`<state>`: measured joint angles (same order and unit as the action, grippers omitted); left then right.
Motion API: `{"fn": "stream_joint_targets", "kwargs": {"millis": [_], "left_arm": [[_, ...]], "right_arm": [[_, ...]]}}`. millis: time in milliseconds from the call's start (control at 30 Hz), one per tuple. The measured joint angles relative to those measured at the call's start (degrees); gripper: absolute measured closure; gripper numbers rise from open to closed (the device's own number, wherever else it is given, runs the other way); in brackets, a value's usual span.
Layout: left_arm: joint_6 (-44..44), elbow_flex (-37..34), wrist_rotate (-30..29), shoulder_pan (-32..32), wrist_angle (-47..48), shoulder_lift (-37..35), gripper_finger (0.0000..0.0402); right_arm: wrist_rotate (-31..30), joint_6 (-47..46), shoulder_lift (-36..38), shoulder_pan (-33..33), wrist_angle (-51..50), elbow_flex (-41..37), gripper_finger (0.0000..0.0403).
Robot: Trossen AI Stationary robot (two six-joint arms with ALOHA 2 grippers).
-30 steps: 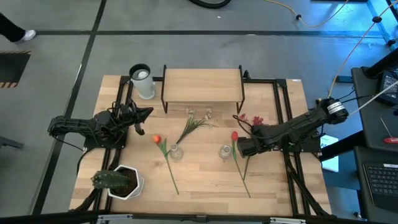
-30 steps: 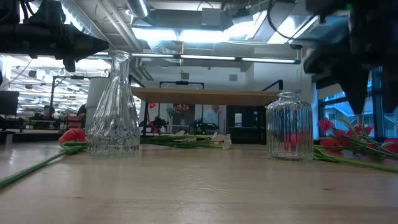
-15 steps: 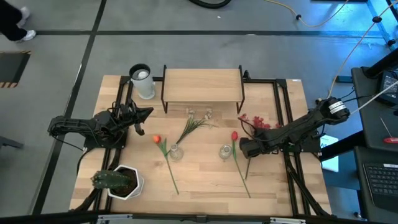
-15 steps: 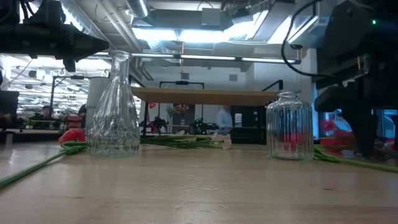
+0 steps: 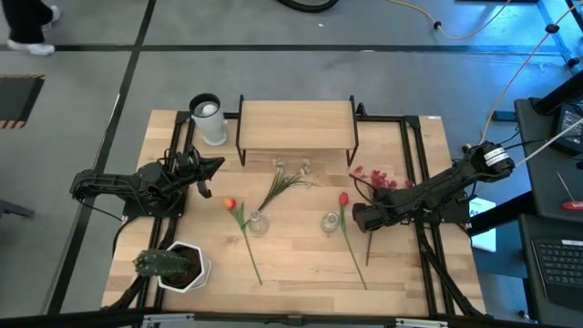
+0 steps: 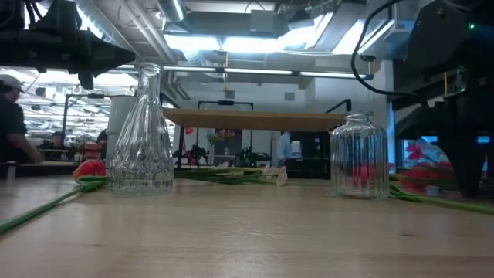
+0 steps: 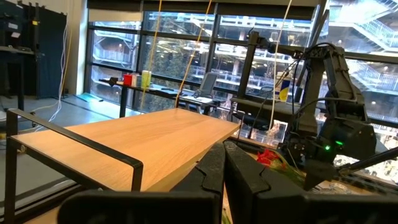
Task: Pick and place flowers into a vace then onto a shelf
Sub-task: Put the red flowers into the right transparent vase
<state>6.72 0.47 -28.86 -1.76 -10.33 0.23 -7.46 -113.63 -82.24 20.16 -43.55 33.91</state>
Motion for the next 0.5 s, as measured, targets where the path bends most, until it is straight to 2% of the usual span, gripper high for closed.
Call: {"fn": "stream_joint_targets", "kwargs": {"millis": [300, 433, 500], "left_arm": [[0.0, 0.0, 0.0, 0.0, 0.0, 0.0, 0.0398], [0.0, 0.0, 0.0, 0.0, 0.0, 0.0, 0.0398], [0.0, 0.0, 0.0, 0.0, 0.0, 0.0, 0.0398]], "right_arm": [[0.1, 3.3, 0.0, 0.0, 0.0, 0.0, 0.0389], [0.5, 4.6, 2.2, -0.1, 0.2, 0.1, 0.0390], [-1.3, 6.0, 4.0, -0.1, 0.8, 0.6, 0.0394]]}}
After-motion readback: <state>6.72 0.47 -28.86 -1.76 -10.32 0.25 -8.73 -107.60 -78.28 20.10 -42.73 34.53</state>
